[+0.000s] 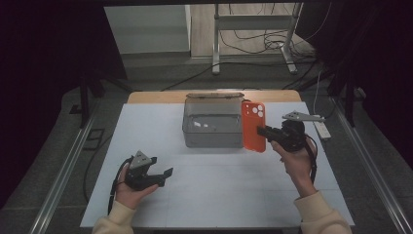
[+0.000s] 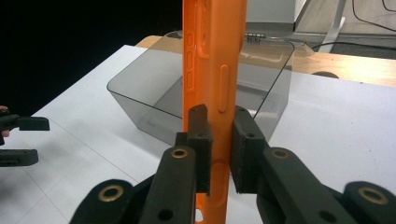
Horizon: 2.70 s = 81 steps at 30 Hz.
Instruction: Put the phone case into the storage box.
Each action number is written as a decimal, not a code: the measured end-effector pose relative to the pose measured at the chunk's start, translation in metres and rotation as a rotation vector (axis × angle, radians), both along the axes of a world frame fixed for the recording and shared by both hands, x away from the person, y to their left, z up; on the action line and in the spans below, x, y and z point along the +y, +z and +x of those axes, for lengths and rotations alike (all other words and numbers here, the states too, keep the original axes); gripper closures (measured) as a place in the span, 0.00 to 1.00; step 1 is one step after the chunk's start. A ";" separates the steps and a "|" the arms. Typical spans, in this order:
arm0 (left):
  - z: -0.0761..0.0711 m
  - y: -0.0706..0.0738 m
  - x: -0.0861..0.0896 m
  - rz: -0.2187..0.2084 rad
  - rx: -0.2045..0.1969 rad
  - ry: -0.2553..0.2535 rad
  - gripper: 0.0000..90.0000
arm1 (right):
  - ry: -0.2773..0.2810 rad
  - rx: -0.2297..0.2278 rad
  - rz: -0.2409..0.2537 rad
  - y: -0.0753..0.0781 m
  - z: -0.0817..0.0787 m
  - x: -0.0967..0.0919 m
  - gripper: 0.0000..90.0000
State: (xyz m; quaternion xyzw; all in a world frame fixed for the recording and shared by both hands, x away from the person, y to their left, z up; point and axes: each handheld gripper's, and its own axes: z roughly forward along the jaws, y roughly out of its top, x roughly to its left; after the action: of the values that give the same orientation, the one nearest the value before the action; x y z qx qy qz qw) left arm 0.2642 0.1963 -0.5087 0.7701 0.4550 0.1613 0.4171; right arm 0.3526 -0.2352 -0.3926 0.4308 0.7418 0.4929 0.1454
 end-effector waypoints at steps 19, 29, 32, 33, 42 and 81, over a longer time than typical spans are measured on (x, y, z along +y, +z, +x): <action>0.000 0.000 0.000 0.002 0.000 0.000 0.25 | -0.006 0.012 0.008 0.014 0.017 0.008 0.89; 0.000 0.000 0.000 0.001 0.002 0.002 0.25 | -0.022 0.021 0.017 0.016 0.034 0.015 0.89; 0.000 0.000 0.000 0.001 0.001 0.002 0.25 | -0.034 0.025 0.021 0.016 0.041 0.015 0.89; 0.000 0.000 0.000 0.001 0.001 0.002 0.25 | -0.039 0.028 0.020 0.016 0.043 0.016 0.89; 0.000 0.000 0.000 0.003 -0.001 0.007 0.25 | -0.067 0.028 0.000 0.019 0.056 0.021 0.89; 0.001 0.000 0.003 0.004 -0.003 0.012 0.25 | -0.116 0.111 -0.102 0.012 0.097 0.055 0.89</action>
State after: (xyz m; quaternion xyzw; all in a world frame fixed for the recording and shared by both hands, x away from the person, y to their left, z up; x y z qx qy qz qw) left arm 0.2650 0.1989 -0.5090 0.7680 0.4587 0.1658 0.4152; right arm 0.4500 -0.1804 -0.3803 0.4918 0.7465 0.4207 0.1543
